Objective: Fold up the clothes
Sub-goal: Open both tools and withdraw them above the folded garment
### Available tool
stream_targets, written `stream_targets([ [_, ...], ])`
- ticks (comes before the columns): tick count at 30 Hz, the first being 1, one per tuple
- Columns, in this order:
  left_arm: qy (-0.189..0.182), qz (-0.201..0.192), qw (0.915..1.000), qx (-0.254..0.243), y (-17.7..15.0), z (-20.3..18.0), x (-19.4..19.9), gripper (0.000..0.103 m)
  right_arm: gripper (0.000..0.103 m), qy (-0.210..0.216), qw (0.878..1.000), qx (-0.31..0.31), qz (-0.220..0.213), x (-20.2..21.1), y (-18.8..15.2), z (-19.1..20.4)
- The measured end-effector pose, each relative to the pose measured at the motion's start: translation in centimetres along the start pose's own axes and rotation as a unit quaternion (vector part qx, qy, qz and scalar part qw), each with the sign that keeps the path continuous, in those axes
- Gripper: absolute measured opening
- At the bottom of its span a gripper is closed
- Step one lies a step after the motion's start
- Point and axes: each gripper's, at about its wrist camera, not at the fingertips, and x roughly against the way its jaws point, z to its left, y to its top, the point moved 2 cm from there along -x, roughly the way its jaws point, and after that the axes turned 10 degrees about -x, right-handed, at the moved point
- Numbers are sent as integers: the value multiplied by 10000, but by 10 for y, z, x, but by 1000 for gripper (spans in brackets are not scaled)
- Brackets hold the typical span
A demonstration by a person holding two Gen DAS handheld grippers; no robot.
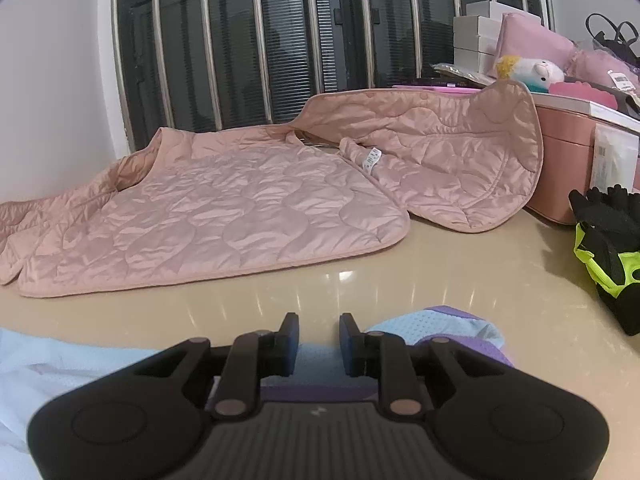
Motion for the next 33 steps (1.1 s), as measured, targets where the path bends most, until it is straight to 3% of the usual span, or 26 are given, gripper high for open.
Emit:
stream_targets([
  [33, -15, 186, 9998, -103, -7, -3, -10, 47, 21, 137, 9996, -226, -72, 3, 1, -5],
])
